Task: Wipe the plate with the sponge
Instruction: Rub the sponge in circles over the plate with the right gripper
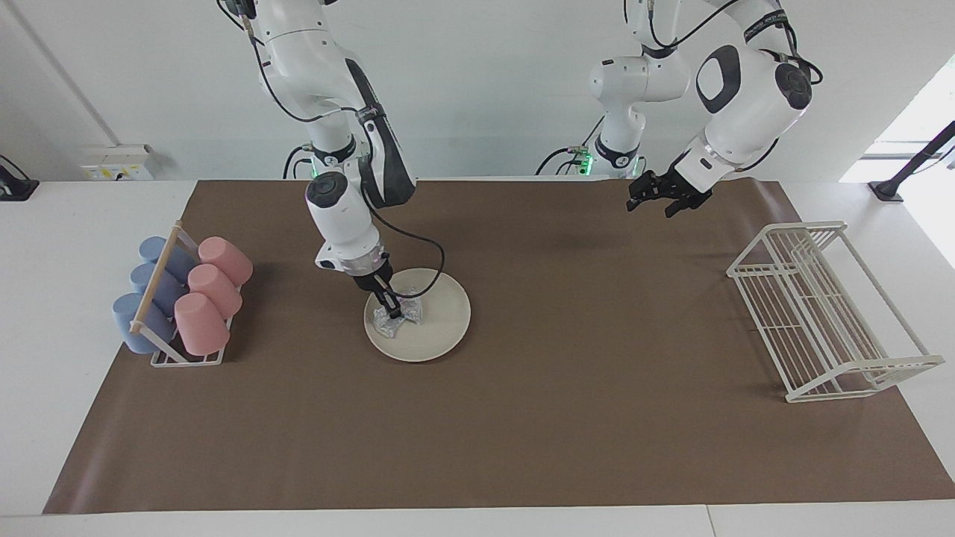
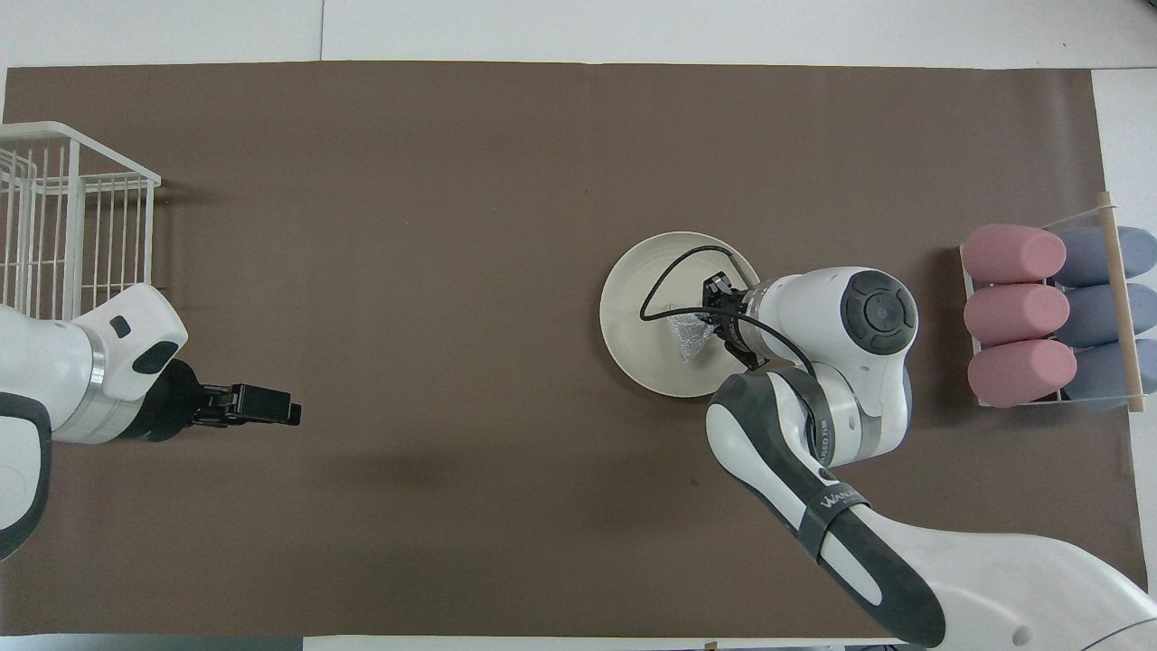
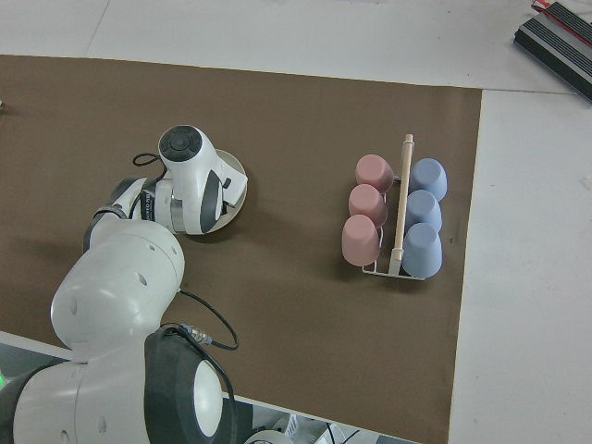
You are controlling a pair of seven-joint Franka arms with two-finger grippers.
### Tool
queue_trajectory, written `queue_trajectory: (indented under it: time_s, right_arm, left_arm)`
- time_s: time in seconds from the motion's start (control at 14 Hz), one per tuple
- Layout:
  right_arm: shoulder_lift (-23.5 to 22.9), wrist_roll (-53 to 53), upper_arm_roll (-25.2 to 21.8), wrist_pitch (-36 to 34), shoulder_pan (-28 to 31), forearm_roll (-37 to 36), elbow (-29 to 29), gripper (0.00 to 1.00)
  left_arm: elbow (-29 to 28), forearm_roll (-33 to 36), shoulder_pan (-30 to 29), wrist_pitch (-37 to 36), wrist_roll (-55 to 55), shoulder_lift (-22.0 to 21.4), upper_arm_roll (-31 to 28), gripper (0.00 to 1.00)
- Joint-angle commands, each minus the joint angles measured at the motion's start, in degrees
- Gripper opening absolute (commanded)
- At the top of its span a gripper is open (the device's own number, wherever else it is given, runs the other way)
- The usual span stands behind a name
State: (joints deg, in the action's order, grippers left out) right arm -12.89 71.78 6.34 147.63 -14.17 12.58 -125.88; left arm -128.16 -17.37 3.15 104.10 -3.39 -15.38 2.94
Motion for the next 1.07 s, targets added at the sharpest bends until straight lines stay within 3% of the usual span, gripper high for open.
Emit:
queue_trajectory:
  time_s: [0.0,0.36,0.71,1.0]
  right_arm:
    - [-0.38,8.34,0.52,2.58,-4.36,1.13,-1.82,0.0]
    - [-0.82,9.88,0.43,3.81,-5.96,1.22,-1.64,0.0]
    - [-0.91,-7.87,0.34,2.93,2.29,1.31,-1.73,0.0]
    - [-0.73,-4.65,0.43,3.02,0.82,1.31,-1.91,0.0]
  left_arm:
    - [0.89,1.2,-0.43,0.57,0.93,0.7,0.4,1.0]
    - [0.89,1.2,-0.43,0.66,1.01,0.7,0.4,1.0]
    - [0.89,1.2,-0.43,0.66,1.01,0.7,0.4,1.0]
    - [0.89,1.2,-0.43,0.58,1.01,0.7,0.4,1.0]
